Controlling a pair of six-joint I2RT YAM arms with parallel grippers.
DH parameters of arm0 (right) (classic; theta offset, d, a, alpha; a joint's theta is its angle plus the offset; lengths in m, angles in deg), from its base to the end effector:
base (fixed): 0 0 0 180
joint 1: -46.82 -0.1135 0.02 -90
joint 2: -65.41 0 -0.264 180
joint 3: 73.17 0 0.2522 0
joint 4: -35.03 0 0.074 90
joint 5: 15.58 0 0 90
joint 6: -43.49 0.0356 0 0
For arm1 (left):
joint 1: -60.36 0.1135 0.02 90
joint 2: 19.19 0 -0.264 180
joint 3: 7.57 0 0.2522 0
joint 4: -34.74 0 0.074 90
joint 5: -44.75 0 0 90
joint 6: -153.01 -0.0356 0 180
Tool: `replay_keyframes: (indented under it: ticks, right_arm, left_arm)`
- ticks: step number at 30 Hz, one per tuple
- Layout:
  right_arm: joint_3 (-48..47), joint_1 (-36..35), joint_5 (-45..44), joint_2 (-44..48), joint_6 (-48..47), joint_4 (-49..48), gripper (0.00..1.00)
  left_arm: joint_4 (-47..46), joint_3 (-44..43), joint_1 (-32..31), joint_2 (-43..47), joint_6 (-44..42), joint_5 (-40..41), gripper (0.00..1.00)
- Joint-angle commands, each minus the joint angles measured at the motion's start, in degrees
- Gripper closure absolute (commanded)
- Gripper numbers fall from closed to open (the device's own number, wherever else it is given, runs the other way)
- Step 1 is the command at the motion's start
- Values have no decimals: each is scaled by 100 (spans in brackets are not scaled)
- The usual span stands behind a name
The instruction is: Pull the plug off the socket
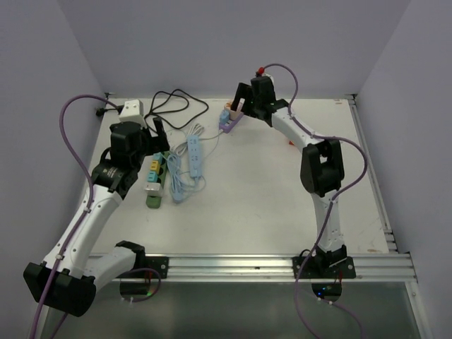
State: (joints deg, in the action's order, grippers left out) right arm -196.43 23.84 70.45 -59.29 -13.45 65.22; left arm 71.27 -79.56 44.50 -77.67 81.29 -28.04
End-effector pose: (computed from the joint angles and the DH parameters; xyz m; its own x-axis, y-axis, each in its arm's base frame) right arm 0.4757 0.1990 0.2668 -0.5875 0.3420 -0.7334 -0.0175 0.9007 0.4341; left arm 0.2209 -0.0518 0.3552 -0.3569 -0.2101 -0.9102 -0.1188 0.9767 -0.1788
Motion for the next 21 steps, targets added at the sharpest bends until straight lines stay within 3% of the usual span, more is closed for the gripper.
replay_keyframes:
  ticks: [1,7,11,21]
  right_arm:
    - [-827,-40,-95,-510,455,519,5]
    - [-1776,-48,-149,-1212,763,564,4]
    - [-2206,-48,27,-1634,1000,537,8]
    - [-2770,-127,-210,-2250,1449,493,7]
  left_arm:
    - [-237,-21,21,152,-27,-280,0]
    - [-246,-39,21,205,-44,-587,0]
    - [-264,-47,21,240,-35,-693,0]
    - [-290,-47,21,232,-44,-930,1]
